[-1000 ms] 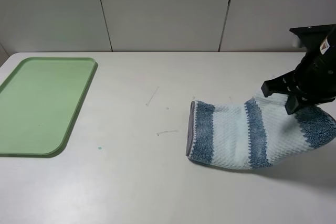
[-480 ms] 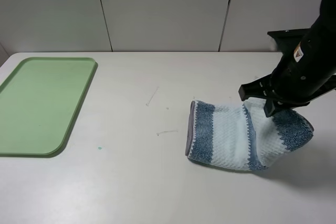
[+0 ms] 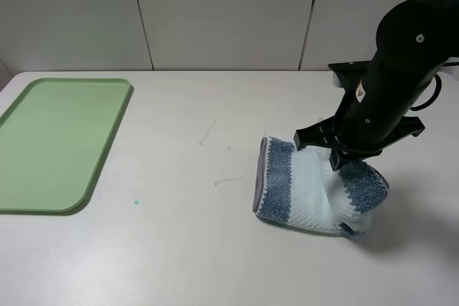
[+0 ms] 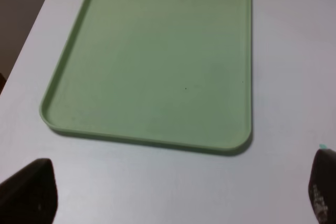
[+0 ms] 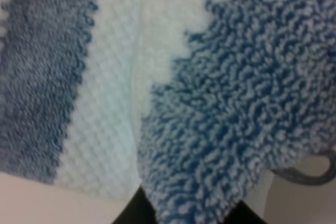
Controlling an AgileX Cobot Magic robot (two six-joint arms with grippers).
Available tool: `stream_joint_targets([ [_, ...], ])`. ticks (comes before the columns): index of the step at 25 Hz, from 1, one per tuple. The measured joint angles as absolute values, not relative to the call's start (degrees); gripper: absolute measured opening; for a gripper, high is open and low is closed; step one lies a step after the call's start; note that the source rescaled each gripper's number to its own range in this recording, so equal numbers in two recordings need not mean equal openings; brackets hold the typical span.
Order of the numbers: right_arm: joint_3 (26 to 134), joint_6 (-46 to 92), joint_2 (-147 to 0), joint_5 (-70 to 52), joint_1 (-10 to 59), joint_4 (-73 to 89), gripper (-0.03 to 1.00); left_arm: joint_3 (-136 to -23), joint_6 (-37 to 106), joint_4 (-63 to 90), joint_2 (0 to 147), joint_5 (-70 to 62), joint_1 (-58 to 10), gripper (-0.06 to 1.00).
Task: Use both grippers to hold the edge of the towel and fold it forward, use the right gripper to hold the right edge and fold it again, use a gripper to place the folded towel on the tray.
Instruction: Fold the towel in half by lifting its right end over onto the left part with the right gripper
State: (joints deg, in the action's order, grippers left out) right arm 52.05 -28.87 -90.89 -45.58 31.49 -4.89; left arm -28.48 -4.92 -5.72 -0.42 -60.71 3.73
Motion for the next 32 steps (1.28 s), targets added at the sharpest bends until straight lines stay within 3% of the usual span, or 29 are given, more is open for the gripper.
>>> stream_joint_targets([
  [32,64.50,-30.04,-93.09,-53.80,34.52,-4.53,0.07,-28.48,-4.92,-5.72,-0.42,-60.71,3.73,0.95],
])
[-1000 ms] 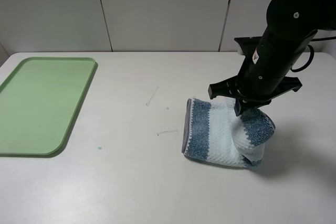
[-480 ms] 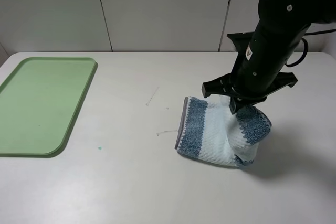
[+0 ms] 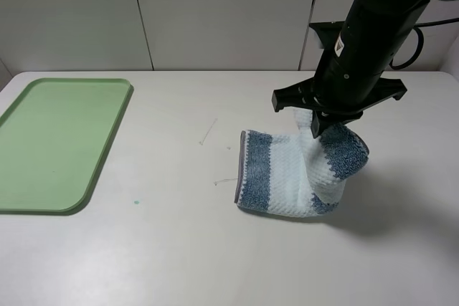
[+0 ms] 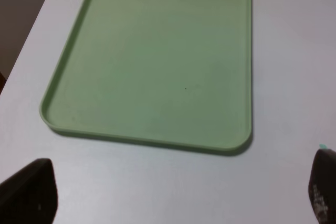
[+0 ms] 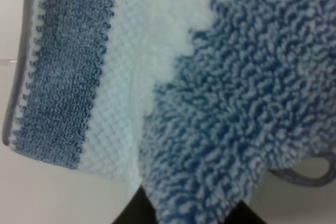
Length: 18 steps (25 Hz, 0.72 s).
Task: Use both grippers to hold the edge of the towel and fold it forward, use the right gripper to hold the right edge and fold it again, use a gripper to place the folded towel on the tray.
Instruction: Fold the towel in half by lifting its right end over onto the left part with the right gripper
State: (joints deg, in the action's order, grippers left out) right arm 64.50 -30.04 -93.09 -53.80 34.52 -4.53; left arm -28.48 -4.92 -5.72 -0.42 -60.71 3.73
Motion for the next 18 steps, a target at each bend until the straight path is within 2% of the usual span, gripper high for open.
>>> stream_joint_targets([
  [18,64.50,-30.04,-93.09,-53.65,34.52,-3.73,0.07,-28.48,-4.92,-5.72,-0.42,-60.71,3.73,0.95],
])
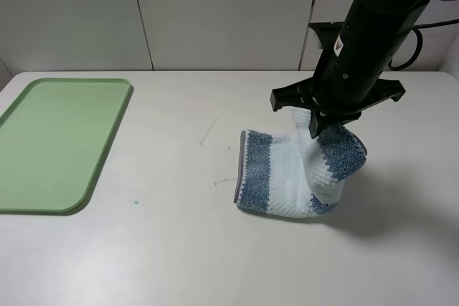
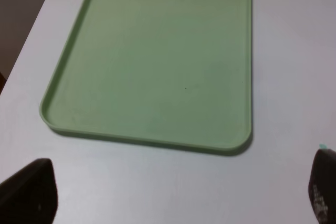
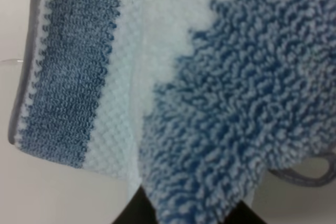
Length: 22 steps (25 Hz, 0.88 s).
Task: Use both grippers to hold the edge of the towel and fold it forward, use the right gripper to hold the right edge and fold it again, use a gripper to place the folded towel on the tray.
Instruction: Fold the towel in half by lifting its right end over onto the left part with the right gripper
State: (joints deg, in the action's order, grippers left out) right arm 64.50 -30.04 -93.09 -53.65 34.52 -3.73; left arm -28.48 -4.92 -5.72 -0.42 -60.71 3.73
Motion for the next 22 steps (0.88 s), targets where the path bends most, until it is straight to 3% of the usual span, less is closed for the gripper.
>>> stream_joint_targets([
  [22,70.73,-30.17,-90.84,-69.23,34.18,-17.92,0.07,-28.48,-4.92,-5.72,-0.42,-60.71,3.73,0.95],
])
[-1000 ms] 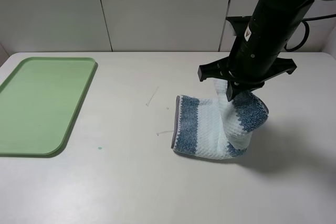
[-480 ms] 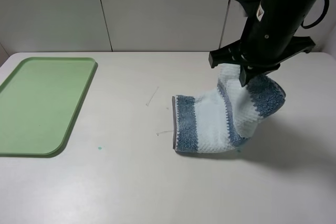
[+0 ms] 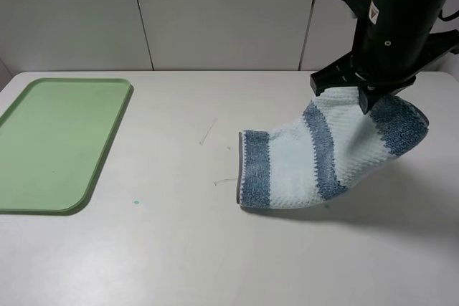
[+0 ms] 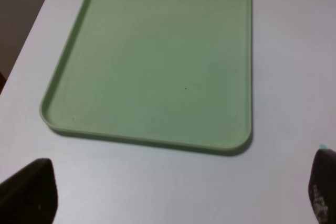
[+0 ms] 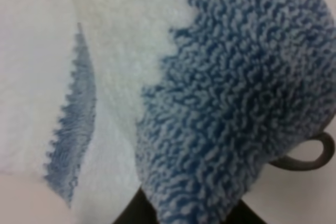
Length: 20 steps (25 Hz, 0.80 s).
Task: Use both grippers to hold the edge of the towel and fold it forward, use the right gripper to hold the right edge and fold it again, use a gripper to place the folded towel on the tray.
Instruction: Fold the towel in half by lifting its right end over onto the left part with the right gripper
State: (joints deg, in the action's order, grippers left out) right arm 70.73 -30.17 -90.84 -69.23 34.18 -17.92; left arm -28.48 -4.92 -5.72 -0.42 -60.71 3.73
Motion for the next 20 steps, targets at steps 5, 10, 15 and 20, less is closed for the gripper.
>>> stream_joint_targets([
  [5,70.73,-28.51,-90.84,-69.23,31.42,-17.99,0.07,-28.48,-4.92,-5.72,-0.42,-60.71,3.73,0.95],
  [10,70.73,-27.63,-90.16,-69.11,30.79,-16.04,0.07,-28.48,-4.92,-5.72,-0.42,-60.71,3.73,0.95],
  [15,70.73,-26.89,-89.97,-65.70,30.79,-9.51,0.07,-28.48,-4.92,-5.72,-0.42,-60.71,3.73,0.95],
  [20,70.73,-25.57,-90.88,-61.93,30.92,-4.25,0.07,-28.48,-4.92,-5.72,-0.42,-60.71,3.73,0.95],
])
